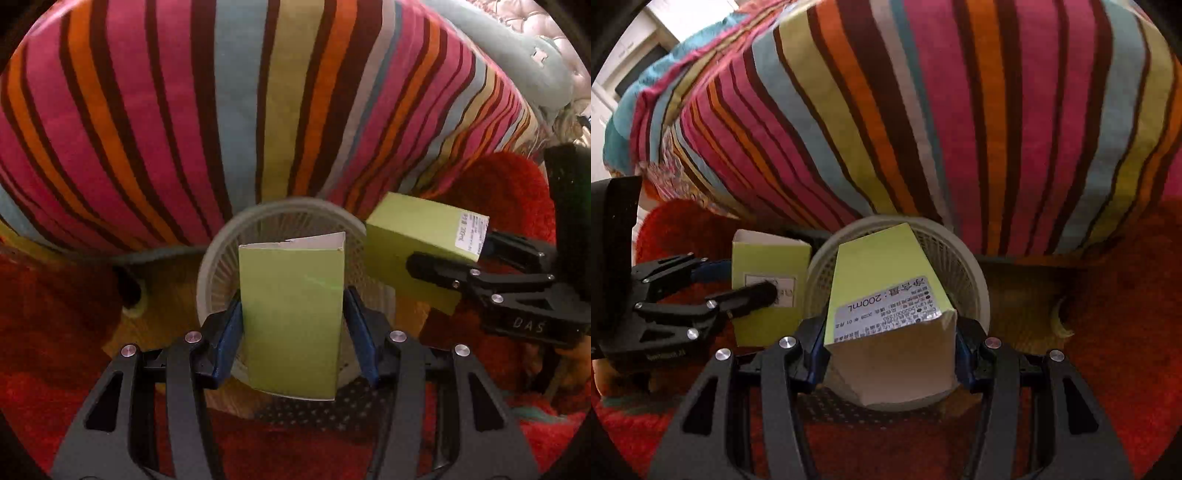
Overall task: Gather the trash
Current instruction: 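Carry both lime-green boxes over the wastebasket and open both grippers to drop them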
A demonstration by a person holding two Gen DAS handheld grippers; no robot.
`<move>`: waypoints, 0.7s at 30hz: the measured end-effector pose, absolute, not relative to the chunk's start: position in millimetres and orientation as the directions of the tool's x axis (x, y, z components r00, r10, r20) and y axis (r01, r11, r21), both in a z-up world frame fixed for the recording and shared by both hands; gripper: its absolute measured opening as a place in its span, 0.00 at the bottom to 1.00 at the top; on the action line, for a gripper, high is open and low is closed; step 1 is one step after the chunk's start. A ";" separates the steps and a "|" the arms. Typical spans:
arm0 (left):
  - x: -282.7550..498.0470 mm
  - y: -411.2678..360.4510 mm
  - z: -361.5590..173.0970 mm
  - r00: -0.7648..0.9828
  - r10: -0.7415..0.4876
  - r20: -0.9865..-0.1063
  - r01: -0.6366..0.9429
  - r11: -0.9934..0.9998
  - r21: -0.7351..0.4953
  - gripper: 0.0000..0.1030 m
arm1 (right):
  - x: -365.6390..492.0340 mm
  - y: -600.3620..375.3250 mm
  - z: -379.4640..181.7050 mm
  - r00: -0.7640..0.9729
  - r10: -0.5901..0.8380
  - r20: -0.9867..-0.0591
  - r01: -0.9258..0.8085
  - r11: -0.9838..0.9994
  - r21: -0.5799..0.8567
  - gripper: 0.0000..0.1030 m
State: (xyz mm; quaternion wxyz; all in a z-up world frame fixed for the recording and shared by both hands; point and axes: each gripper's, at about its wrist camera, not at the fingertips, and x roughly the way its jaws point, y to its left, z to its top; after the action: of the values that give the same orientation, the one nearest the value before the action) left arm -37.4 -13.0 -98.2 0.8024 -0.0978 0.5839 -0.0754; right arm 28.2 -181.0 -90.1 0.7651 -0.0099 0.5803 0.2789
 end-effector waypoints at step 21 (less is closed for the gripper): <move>-24.9 -13.1 -80.0 0.349 -0.155 -0.924 0.013 0.987 -0.161 0.77 | 16.2 -205.0 -91.5 0.230 0.398 -0.888 -0.396 0.872 0.288 0.72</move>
State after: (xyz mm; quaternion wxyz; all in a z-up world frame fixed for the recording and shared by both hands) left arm -24.9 -13.1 -80.0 0.8190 -0.0627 0.5681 -0.0512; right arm 16.2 -205.0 -91.5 0.7842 0.0007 0.5665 0.2531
